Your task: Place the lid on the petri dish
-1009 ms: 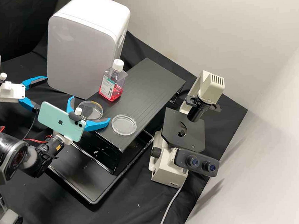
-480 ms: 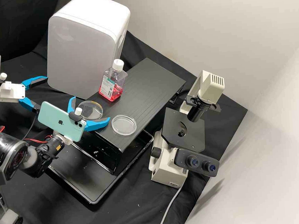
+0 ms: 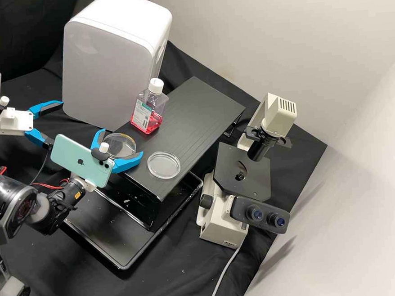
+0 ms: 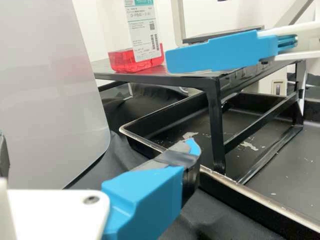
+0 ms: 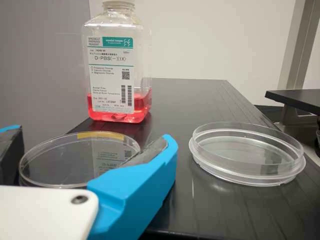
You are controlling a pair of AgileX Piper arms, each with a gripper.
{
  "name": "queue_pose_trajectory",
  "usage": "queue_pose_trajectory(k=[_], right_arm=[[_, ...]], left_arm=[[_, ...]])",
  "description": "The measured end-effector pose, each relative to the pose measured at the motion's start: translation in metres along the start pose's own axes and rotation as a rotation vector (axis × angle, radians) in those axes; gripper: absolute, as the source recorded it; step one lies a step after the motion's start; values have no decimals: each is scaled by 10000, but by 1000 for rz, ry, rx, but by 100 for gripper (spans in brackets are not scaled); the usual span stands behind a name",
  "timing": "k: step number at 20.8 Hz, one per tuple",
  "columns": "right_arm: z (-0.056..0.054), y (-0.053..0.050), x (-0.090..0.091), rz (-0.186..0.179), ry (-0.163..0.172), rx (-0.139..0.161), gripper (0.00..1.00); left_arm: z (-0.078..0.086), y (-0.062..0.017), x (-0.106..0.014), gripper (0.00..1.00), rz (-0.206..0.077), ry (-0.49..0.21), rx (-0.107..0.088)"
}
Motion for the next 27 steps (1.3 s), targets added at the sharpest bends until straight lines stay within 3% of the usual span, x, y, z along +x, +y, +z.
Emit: queue_pose_trajectory(k=[18,25,27], right_arm=[[0,0,0,0,0,2,0],[11,100,-103,41,19,-2,0],[29,144,-156,59,11,-2,0]], left_arm=[[-3,-3,7,100,0,1,0],[-6,-2,7,100,0,5,-1],[-8,-2,7,100,1,7,-2]])
